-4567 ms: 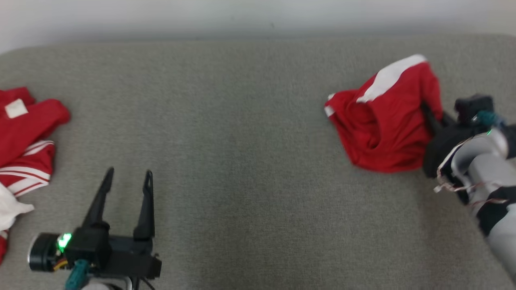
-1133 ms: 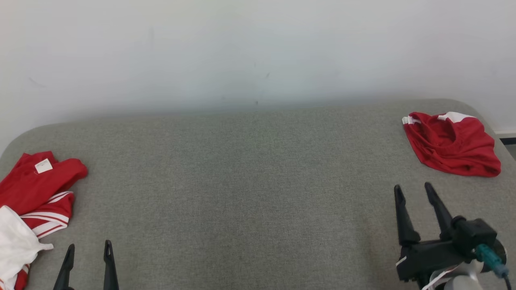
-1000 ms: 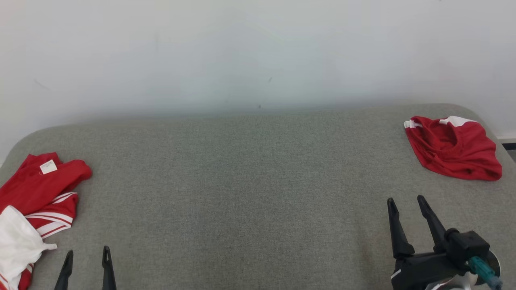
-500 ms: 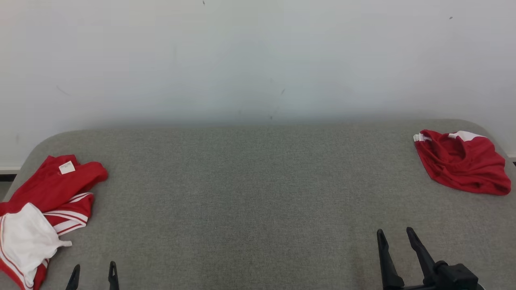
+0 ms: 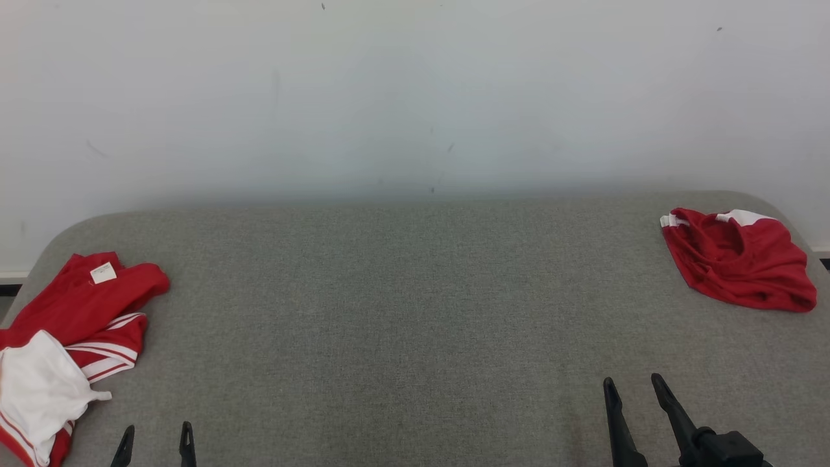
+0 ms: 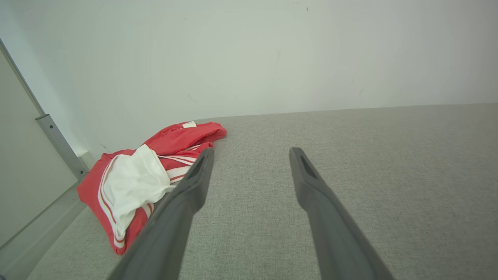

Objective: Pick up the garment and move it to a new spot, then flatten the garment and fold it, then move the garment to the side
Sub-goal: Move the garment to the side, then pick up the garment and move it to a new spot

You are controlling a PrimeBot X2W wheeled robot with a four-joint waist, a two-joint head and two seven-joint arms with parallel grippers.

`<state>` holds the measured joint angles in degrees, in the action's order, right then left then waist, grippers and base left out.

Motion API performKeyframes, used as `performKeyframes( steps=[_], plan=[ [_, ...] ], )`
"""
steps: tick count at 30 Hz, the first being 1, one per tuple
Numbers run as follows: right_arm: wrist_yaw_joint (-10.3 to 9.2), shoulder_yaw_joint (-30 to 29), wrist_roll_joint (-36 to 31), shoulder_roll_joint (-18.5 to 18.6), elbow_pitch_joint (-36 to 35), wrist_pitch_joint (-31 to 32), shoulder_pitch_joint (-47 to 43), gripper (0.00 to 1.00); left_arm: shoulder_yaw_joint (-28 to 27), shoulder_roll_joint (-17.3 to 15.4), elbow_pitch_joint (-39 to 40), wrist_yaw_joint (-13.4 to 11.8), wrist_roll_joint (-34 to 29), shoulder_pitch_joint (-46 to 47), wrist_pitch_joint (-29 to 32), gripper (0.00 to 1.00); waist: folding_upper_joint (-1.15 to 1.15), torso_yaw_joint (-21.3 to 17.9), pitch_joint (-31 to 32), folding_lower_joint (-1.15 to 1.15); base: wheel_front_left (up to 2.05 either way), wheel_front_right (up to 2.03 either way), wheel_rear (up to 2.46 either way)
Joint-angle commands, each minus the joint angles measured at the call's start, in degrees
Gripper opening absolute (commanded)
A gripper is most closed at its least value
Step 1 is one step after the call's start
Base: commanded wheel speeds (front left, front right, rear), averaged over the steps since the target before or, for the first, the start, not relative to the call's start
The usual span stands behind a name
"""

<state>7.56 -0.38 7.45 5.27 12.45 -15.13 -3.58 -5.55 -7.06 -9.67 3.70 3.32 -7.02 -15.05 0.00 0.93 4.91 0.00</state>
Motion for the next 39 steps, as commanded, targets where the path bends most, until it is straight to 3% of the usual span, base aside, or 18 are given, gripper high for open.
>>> performKeyframes(
  steps=[1, 24, 35, 39],
  plan=[
    [-0.12, -0.12, -0.21, 0.04, 0.09, 0.00, -0.41, 1.00, 0.05, -0.16, 0.18, -0.09, -0.25, -0.48, -0.18, 1.00, 0.00, -0.03, -0.01, 0.00, 0.00, 0.00, 0.00],
    [-0.12, -0.85, -0.21, 0.18, 0.60, -0.01, -0.60, 1.00, 0.18, -0.08, 0.29, -0.55, 0.20, -0.10, -0.18, 1.00, 0.00, 0.53, -0.13, 0.00, 0.00, 0.00, 0.00],
    [-0.12, -1.83, 0.02, -0.43, 0.70, 0.00, -1.44, 1.00, 0.39, -0.46, -0.73, -0.52, 0.35, 0.66, -0.18, 1.00, 0.00, 6.19, -0.26, 0.00, 0.00, 0.00, 0.00],
    [-0.12, -2.15, 0.02, -0.84, 0.81, 0.00, -2.03, 1.00, 0.34, -0.67, -1.02, -1.02, 0.09, 0.74, -0.18, 1.00, 0.00, 10.74, -0.48, 0.00, 0.00, 0.00, 0.00]
  ],
)
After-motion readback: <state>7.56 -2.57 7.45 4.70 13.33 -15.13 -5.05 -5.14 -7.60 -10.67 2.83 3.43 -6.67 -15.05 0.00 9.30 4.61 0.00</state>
